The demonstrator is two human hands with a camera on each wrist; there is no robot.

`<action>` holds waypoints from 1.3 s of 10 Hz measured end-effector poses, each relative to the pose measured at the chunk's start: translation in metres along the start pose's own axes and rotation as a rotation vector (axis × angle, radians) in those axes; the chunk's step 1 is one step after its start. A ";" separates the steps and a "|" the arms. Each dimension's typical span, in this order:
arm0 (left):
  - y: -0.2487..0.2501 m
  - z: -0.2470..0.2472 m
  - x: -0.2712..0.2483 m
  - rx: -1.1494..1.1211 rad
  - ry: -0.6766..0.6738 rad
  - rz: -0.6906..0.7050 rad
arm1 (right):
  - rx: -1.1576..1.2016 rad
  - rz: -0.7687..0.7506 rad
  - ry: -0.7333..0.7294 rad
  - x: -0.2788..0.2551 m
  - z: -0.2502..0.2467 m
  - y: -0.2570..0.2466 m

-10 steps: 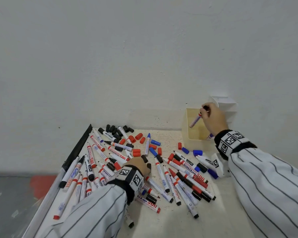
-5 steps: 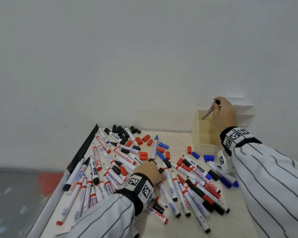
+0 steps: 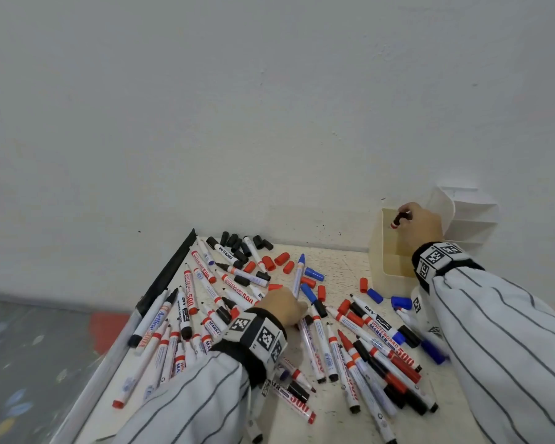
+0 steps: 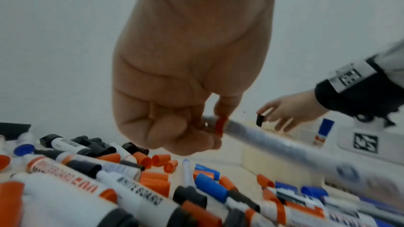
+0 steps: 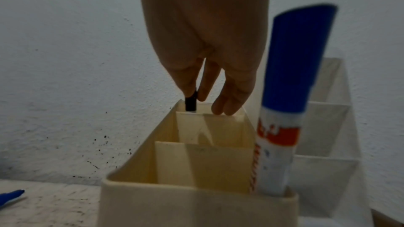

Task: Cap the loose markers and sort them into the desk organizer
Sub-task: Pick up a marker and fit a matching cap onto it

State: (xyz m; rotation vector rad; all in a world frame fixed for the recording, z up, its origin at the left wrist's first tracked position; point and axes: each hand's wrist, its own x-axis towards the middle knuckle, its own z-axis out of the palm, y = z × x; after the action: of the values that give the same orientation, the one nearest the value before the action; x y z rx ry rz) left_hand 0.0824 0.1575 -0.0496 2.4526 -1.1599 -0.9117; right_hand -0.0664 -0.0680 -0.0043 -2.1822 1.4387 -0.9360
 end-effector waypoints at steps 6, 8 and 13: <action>-0.035 -0.041 -0.026 -0.710 0.236 0.024 | -0.522 -0.355 -0.882 -0.107 0.060 -0.062; -0.065 -0.051 -0.042 -0.650 0.141 -0.017 | -0.685 -0.453 -0.875 -0.132 0.077 -0.071; -0.098 -0.044 -0.058 -0.578 0.148 0.140 | 0.107 -0.387 -0.664 -0.131 0.056 -0.104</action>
State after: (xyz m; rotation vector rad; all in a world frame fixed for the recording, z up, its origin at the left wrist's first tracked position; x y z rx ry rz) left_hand 0.1412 0.2641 -0.0393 1.9126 -0.8528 -0.8590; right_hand 0.0080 0.0911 -0.0232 -2.4012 0.6593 -0.3106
